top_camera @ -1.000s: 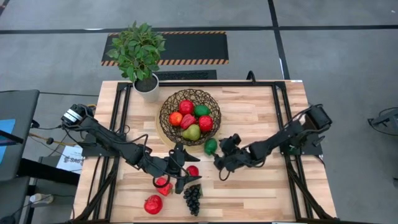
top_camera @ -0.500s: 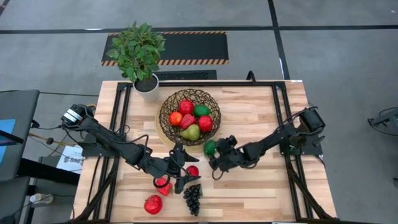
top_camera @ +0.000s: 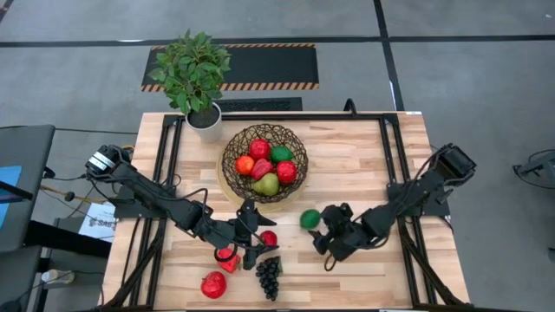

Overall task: Build produce basket
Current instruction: Put the green lime into the basket

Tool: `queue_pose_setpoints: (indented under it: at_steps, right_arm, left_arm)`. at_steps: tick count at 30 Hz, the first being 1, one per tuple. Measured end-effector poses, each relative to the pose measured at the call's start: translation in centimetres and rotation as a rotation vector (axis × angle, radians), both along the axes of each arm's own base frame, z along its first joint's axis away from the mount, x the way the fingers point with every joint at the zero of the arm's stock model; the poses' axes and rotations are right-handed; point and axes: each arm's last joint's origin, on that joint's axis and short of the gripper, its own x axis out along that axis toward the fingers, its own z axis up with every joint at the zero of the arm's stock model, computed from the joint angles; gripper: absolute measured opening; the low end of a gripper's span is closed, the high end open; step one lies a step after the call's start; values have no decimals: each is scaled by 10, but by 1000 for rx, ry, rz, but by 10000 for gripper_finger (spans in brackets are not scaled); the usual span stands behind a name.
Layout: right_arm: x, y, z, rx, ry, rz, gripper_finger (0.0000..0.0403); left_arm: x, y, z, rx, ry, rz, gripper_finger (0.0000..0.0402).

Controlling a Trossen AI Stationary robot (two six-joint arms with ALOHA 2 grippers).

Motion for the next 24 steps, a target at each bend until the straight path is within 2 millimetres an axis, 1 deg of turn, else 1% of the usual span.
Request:
queue_pose_setpoints:
  at_steps: [3,6,8,11,13,15,18,20,24]
  right_arm:
    - [-3,0,9,0,-65,-47,377]
    - [-3,-9,13,17,-74,-101,377]
    - [0,-15,11,2,-50,-113,377]
    - [5,-15,2,-74,14,-29,377]
    - [8,-10,-3,-59,35,32,377]
    - [9,0,-6,-36,37,114,377]
    - [2,19,-11,-26,39,199,377]
    - [-7,26,-15,-41,66,193,377]
    - [-28,32,-20,-98,114,115,377]
  left_arm:
    - [0,0,0,-6,0,3,309]
    - [0,0,0,-7,-3,17,309]
    - [0,1,0,-2,-6,30,309]
    - [0,1,0,-2,-6,33,309]
    - [1,1,-1,-12,-3,38,309]
    - [1,0,-3,-20,6,41,309]
    - [0,0,-4,-34,25,50,309]
    - [0,1,-5,-31,33,53,309]
    - [0,1,-5,-30,26,61,309]
